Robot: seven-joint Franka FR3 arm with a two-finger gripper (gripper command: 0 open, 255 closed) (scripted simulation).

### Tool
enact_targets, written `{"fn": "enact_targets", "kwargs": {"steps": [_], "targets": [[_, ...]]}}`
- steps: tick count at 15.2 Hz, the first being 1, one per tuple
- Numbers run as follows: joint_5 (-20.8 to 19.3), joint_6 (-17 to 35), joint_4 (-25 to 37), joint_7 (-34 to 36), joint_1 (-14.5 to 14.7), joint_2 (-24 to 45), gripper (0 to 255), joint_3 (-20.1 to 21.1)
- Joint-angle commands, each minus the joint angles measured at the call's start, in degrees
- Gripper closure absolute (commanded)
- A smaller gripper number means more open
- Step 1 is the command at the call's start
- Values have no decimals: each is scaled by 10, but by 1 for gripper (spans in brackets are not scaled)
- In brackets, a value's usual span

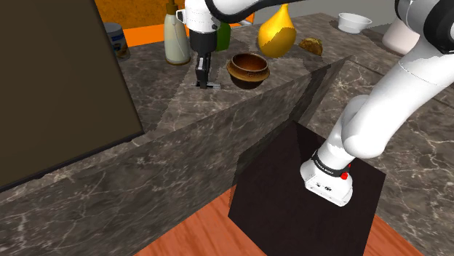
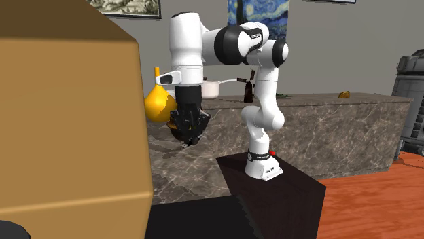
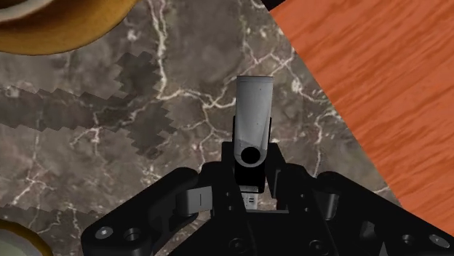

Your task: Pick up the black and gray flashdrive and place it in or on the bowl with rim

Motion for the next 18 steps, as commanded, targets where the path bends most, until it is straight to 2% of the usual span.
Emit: {"fn": "enact_targets", "kwargs": {"steps": [1, 18], "targets": [[0, -16, 15, 1, 0, -1, 255, 0], [-5, -150, 165, 6, -1, 16, 255, 0]]}}
